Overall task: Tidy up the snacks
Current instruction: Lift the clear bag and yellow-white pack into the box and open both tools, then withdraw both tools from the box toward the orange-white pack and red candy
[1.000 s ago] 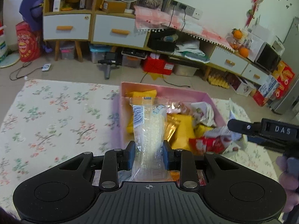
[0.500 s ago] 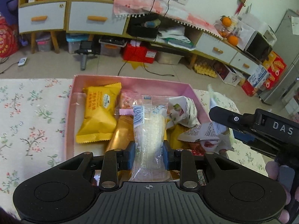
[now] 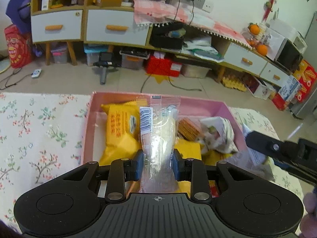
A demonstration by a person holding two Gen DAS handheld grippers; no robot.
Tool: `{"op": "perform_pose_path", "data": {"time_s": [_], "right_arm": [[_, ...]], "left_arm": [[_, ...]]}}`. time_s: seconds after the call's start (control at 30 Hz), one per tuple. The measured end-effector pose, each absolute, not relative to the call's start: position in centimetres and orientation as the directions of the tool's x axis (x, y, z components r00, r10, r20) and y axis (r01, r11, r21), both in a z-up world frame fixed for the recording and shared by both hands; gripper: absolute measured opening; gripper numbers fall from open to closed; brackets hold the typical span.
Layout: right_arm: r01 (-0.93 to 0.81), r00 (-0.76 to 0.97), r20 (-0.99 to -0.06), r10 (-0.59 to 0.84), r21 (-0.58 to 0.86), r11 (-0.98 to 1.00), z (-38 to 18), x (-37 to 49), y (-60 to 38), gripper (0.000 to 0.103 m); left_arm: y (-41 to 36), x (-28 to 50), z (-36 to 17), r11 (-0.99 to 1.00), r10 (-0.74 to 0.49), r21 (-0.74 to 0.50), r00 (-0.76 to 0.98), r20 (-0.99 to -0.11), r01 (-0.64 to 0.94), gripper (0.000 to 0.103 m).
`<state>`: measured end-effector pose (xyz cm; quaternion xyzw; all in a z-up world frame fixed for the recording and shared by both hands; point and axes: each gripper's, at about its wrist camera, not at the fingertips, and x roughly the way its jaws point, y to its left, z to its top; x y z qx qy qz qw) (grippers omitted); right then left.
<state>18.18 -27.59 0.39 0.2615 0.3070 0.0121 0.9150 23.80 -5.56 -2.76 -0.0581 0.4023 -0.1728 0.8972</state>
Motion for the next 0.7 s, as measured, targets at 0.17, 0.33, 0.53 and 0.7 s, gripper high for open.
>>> {"op": "perform_pose_path", "data": {"time_s": [0.17,0.33,0.53,0.7], "right_arm": [[0.138,0.818,-0.548,0.173,0.479,0.867,0.3,18.2,-27.6,0.025],[0.121,0.825,-0.539,0.17,0.462,0.879,0.6,18.1,-27.3,0.044],[0.134,0.818,-0.555,0.147,0.434,0.891,1.0,17.7,-27.5,0.048],[0.126,0.813,-0.567,0.135,0.396,0.91,1.8,16.9,-27.3,0.054]], "left_arm": [[-5.7,23.8,-2.5,0.928,-0.373,-0.261,0.642,-0.67,0.267,0.029],[-5.0,23.2,-2.1,0.931,-0.364,-0.268,0.65,-0.667,0.247,0.057],[-4.2,22.2,-0.9,0.935,-0.355,-0.248,0.656,-0.666,0.254,0.069],[-3.4,20.6,-0.4,0.935,-0.353,-0.231,0.652,-0.672,0.268,0.073]]}}
